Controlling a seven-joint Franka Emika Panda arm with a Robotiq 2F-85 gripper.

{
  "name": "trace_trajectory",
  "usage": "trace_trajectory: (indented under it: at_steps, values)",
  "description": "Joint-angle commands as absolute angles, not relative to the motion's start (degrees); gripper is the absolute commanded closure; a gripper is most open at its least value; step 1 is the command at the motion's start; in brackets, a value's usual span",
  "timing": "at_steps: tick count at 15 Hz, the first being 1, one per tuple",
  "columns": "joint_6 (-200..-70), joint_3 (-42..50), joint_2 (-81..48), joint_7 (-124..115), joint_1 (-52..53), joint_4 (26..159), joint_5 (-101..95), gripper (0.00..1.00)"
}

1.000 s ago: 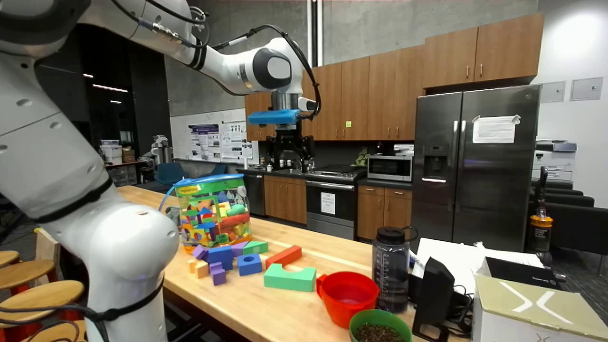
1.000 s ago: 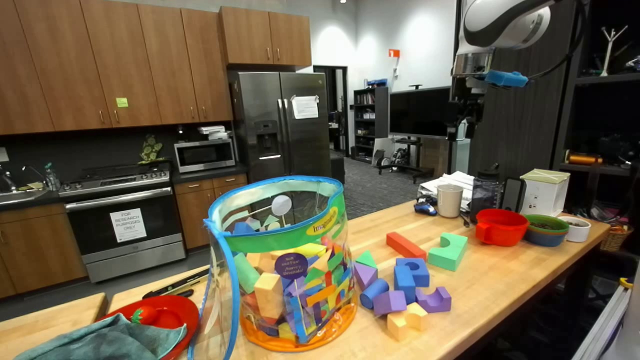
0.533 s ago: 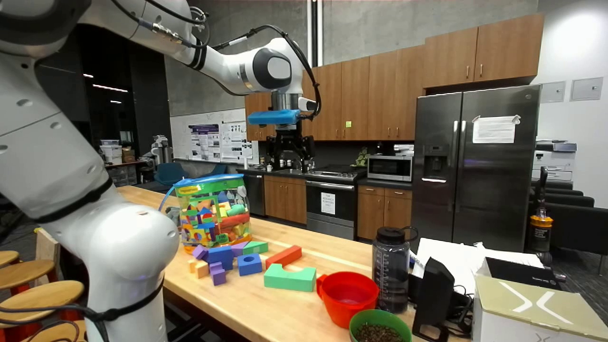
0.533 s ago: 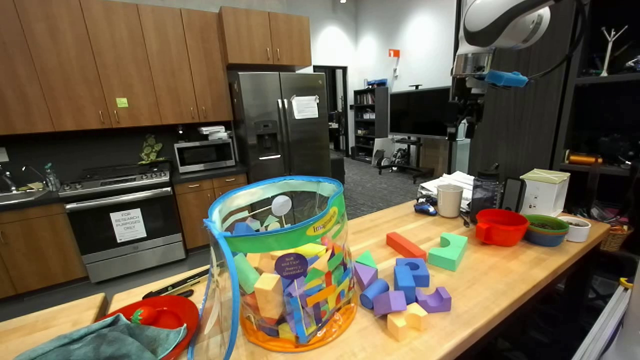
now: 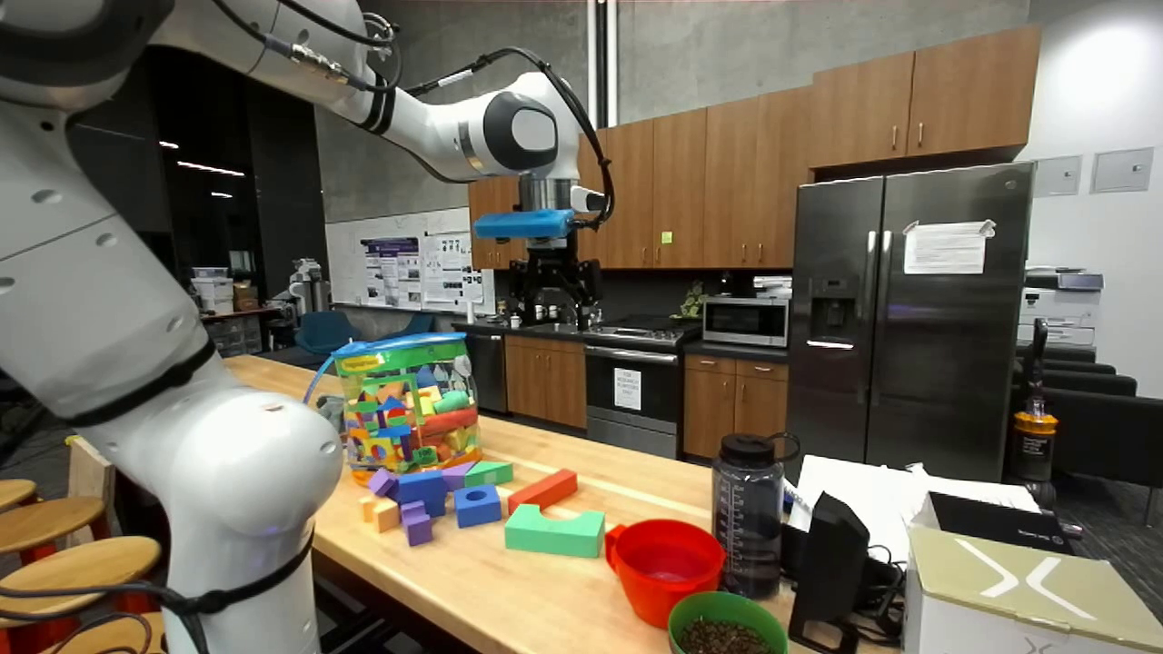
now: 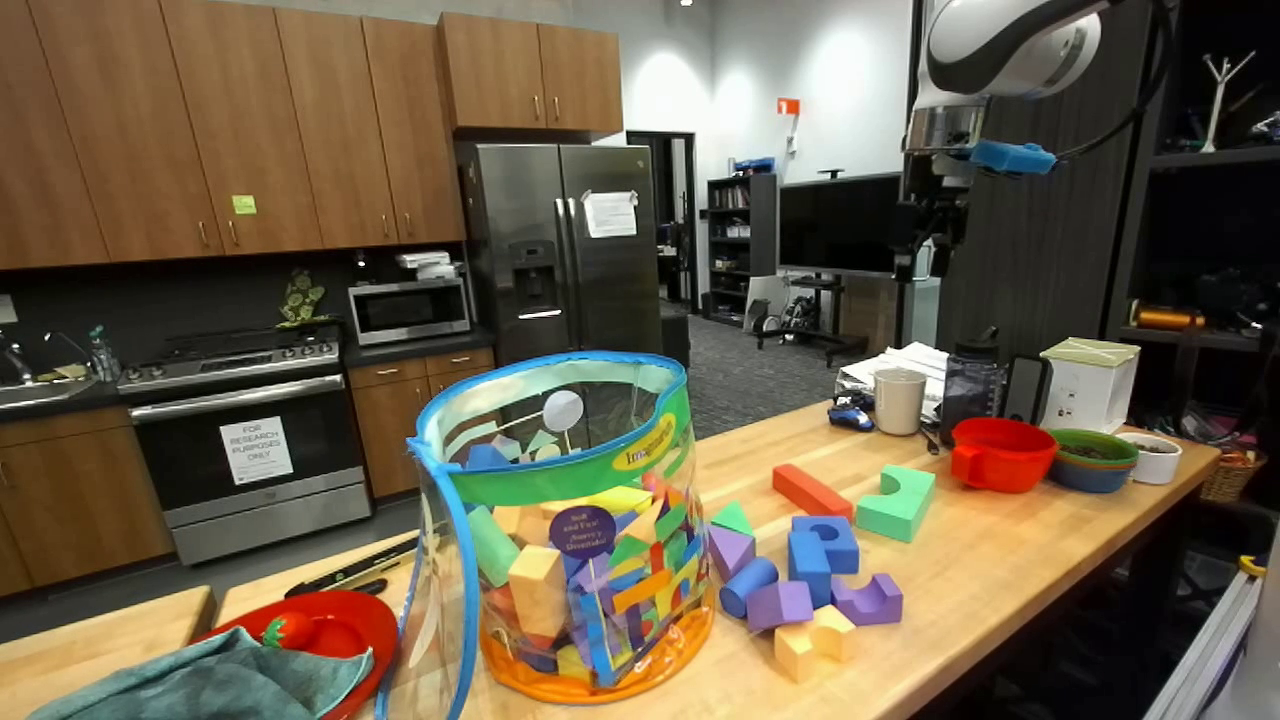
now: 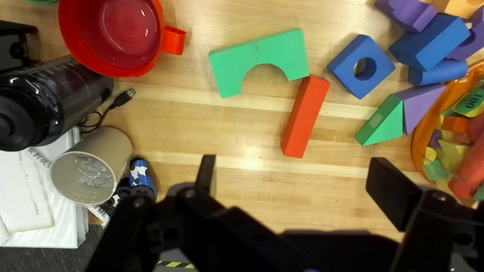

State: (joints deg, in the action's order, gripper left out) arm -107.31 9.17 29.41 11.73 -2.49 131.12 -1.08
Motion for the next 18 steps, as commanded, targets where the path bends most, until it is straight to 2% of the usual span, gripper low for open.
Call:
trace_trajectory:
  at_steps: [1, 16, 18]
  values:
    - [-107.2, 8.8, 29.3, 11.9, -3.0, 131.0, -0.8, 0.0]
    - [-107.2, 8.8, 29.3, 11.9, -3.0, 131.0, -0.8, 0.0]
    - [-107.1, 8.7, 25.9, 13.2, -2.3, 125.1, -1.0, 0.0]
